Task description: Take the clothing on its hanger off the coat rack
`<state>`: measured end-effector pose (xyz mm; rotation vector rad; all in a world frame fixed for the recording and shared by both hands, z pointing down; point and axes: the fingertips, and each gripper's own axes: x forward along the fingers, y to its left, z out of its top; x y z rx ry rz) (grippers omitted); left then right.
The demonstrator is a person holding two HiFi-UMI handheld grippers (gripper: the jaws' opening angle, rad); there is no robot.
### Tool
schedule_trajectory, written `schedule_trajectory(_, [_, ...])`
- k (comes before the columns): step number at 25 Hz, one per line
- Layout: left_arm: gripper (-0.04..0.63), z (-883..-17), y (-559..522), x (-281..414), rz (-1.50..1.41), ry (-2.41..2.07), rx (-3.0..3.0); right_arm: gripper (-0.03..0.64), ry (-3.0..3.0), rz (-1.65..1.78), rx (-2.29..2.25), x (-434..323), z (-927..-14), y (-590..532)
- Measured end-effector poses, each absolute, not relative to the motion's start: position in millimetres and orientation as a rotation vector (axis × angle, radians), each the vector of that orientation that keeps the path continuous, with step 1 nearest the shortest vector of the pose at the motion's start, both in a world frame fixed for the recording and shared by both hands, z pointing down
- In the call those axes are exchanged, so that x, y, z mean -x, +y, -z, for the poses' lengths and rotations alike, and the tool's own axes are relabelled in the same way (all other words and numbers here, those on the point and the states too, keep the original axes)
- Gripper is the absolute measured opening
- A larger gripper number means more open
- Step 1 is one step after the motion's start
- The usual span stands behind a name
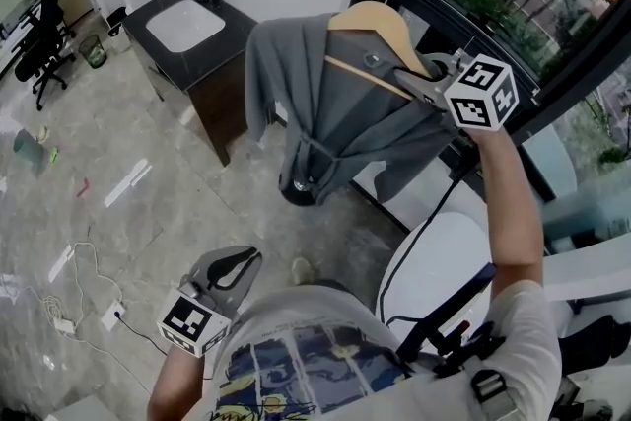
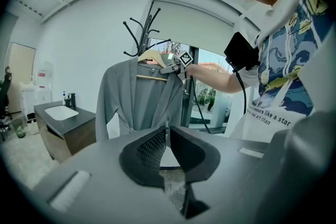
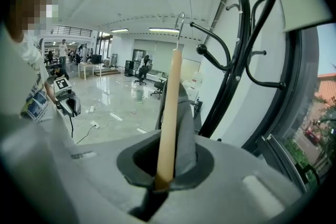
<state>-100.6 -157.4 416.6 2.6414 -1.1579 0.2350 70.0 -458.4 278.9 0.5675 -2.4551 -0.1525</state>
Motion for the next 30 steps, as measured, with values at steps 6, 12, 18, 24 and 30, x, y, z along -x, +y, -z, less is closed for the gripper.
schedule_trajectory(6, [0.031, -416, -120, 112, -0.229, -1.137, -2.651, 0.006, -2.448, 0.144, -0.559, -56, -287, -405])
schedule_trajectory(12, [0.031, -417, -89, 120, -0.222, -1.113, -2.669, 0.006, -2.468, 0.136, -0.556, -45, -284, -357])
schedule_trajectory(18, [0.031, -424, -55, 129, -0.231, -1.081, -2.662, 0.006, -2.496, 0.132, -0.528, -28, -290, -299])
schedule_trajectory(24, [0.031, -430, -31, 137, -0.264, -1.080, -2.673, 0.006, -2.521, 0.157, -0.484, -7, -293, -246])
schedule_trajectory(30, [0.031, -429, -14, 134, -0.260, -1.068, -2.679, 0.006, -2.536, 0.164, -0.447, 1, -292, -206])
